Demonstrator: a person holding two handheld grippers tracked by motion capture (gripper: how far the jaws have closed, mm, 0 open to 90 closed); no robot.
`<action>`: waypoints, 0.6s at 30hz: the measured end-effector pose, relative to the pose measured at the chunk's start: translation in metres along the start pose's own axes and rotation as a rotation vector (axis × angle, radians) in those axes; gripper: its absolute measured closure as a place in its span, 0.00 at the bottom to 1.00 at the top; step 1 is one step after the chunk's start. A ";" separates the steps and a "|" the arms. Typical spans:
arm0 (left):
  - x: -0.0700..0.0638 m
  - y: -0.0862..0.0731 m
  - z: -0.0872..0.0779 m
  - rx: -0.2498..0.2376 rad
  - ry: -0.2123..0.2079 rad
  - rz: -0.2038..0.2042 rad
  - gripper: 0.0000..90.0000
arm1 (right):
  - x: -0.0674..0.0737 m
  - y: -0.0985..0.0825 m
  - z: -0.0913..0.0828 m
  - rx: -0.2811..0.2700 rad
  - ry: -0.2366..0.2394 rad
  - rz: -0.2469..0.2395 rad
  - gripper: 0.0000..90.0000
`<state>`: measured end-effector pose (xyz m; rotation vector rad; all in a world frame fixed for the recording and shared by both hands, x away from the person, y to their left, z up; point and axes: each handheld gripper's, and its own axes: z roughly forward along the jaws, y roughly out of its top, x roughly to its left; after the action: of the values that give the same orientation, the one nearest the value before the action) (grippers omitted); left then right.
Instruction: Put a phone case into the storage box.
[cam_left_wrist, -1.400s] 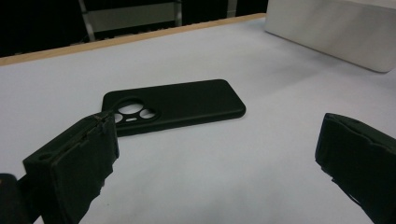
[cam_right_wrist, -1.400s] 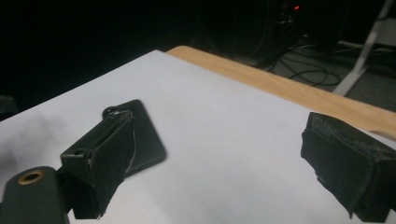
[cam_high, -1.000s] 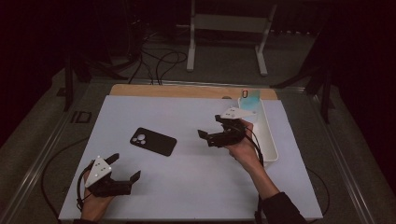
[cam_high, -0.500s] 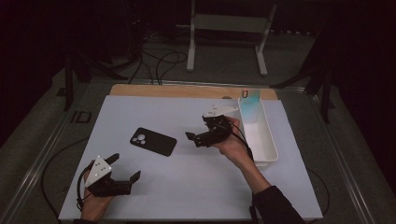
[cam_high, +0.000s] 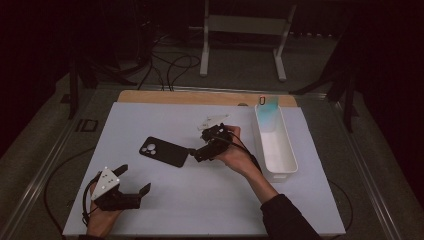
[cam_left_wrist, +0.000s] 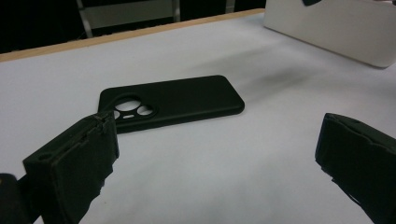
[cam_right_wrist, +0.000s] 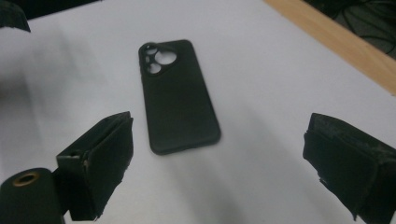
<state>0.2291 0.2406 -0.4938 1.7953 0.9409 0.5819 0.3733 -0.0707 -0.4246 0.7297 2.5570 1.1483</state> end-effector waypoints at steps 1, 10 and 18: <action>0.000 0.000 0.000 -0.001 -0.001 0.000 0.00 | 0.001 0.001 0.003 0.011 0.000 -0.007 0.09; 0.000 0.000 0.000 -0.002 -0.003 -0.001 0.00 | 0.006 0.011 0.025 0.091 -0.008 -0.034 0.10; 0.000 0.000 0.000 0.000 -0.005 0.001 0.00 | 0.013 0.020 0.044 0.140 0.013 -0.091 0.10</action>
<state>0.2293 0.2406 -0.4939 1.7973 0.9362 0.5776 0.3873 -0.0246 -0.4391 0.6309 2.6727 0.9574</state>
